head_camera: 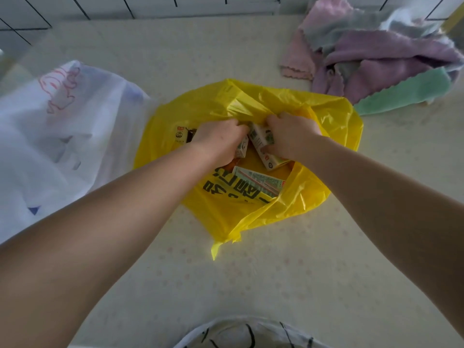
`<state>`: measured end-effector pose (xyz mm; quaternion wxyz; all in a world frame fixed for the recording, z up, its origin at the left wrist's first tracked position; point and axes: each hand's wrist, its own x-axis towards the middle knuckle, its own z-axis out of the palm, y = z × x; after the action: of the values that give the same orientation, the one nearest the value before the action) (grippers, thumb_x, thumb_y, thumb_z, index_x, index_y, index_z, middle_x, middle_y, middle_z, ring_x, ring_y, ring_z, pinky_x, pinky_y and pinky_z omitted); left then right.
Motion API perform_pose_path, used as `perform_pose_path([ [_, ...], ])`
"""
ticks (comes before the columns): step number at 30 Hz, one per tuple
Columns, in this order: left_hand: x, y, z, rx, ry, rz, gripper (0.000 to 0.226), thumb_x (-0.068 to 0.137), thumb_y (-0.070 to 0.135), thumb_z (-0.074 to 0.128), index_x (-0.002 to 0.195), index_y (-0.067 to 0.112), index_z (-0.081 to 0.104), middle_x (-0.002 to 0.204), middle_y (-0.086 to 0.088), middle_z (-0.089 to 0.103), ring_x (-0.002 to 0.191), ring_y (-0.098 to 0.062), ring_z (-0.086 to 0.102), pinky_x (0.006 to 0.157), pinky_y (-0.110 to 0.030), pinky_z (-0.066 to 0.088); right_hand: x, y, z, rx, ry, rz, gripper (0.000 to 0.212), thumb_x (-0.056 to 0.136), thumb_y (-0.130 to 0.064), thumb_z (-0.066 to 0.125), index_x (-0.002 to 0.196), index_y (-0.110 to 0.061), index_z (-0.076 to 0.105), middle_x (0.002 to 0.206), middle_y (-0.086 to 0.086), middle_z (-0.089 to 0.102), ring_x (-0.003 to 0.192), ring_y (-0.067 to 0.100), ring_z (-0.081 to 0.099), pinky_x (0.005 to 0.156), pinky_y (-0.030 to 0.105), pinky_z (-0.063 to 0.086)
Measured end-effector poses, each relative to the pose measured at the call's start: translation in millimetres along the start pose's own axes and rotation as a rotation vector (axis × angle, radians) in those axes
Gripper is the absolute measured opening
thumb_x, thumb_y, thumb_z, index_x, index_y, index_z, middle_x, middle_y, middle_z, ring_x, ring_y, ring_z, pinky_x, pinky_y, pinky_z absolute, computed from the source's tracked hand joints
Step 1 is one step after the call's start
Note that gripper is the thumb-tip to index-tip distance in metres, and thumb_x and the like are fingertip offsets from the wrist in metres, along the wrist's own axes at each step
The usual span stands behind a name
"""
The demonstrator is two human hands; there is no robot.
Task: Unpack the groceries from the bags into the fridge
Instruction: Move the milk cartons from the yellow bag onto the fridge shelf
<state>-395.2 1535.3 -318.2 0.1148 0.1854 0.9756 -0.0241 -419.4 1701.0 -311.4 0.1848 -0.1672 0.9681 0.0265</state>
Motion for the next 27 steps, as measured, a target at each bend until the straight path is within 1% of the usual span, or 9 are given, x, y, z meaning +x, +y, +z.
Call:
perform_pose_path([
  [5, -5, -3, 0, -0.023, 0.074, 0.031, 0.032, 0.086, 0.028, 0.063, 0.117, 0.02, 0.055, 0.108, 0.0, 0.058, 0.094, -0.028, 0.062, 0.056, -0.032, 0.039, 5, -5, 2, -0.044, -0.021, 0.1, 0.064, 0.082, -0.057, 0.058, 0.125, -0.012, 0.041, 0.113, 0.009, 0.06, 0.105, 0.031, 0.059, 0.066, 0.034, 0.04],
  [8, -14, -4, -6, -0.074, 0.087, 0.045, 0.041, 0.083, 0.033, 0.068, 0.118, 0.017, 0.056, 0.113, -0.001, 0.056, 0.103, -0.026, 0.058, 0.065, -0.037, 0.046, 5, -11, 4, -0.015, -0.001, 0.122, 0.065, 0.081, -0.051, 0.064, 0.125, -0.011, 0.038, 0.11, 0.009, 0.062, 0.102, 0.032, 0.06, 0.064, 0.035, 0.041],
  [11, -28, -4, -15, -0.219, 0.144, 0.014, 0.053, 0.081, 0.038, 0.069, 0.126, 0.018, 0.053, 0.125, -0.002, 0.055, 0.116, -0.027, 0.05, 0.084, -0.041, 0.048, -1, -11, 8, 0.049, 0.01, 0.083, 0.064, 0.079, -0.045, 0.068, 0.123, -0.01, 0.037, 0.104, 0.008, 0.062, 0.097, 0.031, 0.061, 0.059, 0.034, 0.041],
  [15, -52, -4, -21, -0.445, 0.24, -0.065, 0.058, 0.077, 0.036, 0.074, 0.127, 0.016, 0.053, 0.128, -0.004, 0.053, 0.111, -0.024, 0.055, 0.085, -0.04, 0.048, -14, -8, 14, 0.062, -0.011, -0.034, 0.059, 0.079, -0.035, 0.069, 0.122, -0.009, 0.038, 0.102, 0.007, 0.061, 0.084, 0.027, 0.058, 0.052, 0.03, 0.038],
  [18, -72, -5, -16, -0.63, 0.352, -0.152, 0.06, 0.075, 0.029, 0.076, 0.129, 0.015, 0.051, 0.126, -0.005, 0.052, 0.113, -0.02, 0.054, 0.09, -0.041, 0.049, -22, -8, 20, 0.058, -0.02, -0.119, 0.061, 0.081, -0.034, 0.066, 0.13, -0.012, 0.039, 0.112, 0.007, 0.057, 0.099, 0.027, 0.059, 0.065, 0.033, 0.046],
  [20, -82, -5, -12, -0.766, 0.406, -0.18, 0.063, 0.075, 0.027, 0.075, 0.131, 0.015, 0.049, 0.123, -0.003, 0.05, 0.113, -0.018, 0.054, 0.089, -0.041, 0.053, -23, -10, 22, 0.064, -0.012, -0.165, 0.059, 0.081, -0.032, 0.065, 0.132, -0.015, 0.04, 0.116, 0.007, 0.055, 0.105, 0.027, 0.057, 0.075, 0.035, 0.049],
  [23, -95, -7, 2, -0.908, 0.39, -0.259, 0.063, 0.075, 0.034, 0.072, 0.131, 0.016, 0.049, 0.12, -0.002, 0.048, 0.111, -0.014, 0.055, 0.088, -0.038, 0.055, -24, -11, 21, 0.062, -0.018, -0.184, 0.059, 0.082, -0.03, 0.064, 0.134, -0.016, 0.04, 0.117, 0.009, 0.052, 0.108, 0.028, 0.054, 0.078, 0.035, 0.047],
  [25, -103, -11, 9, -1.017, 0.367, -0.352, 0.063, 0.073, 0.039, 0.069, 0.129, 0.018, 0.05, 0.119, -0.003, 0.049, 0.108, -0.015, 0.056, 0.082, -0.037, 0.057, -25, -12, 20, 0.078, -0.028, -0.173, 0.063, 0.081, -0.03, 0.065, 0.136, -0.016, 0.038, 0.12, 0.009, 0.05, 0.11, 0.029, 0.054, 0.079, 0.036, 0.046],
  [27, -113, -19, 12, -0.996, 0.311, -0.435, 0.063, 0.075, 0.029, 0.07, 0.132, 0.021, 0.045, 0.121, -0.002, 0.045, 0.107, -0.013, 0.054, 0.081, -0.034, 0.056, -26, -15, 20, 0.083, -0.052, -0.151, 0.065, 0.081, -0.031, 0.066, 0.137, -0.015, 0.036, 0.121, 0.01, 0.049, 0.11, 0.03, 0.054, 0.079, 0.037, 0.046],
])
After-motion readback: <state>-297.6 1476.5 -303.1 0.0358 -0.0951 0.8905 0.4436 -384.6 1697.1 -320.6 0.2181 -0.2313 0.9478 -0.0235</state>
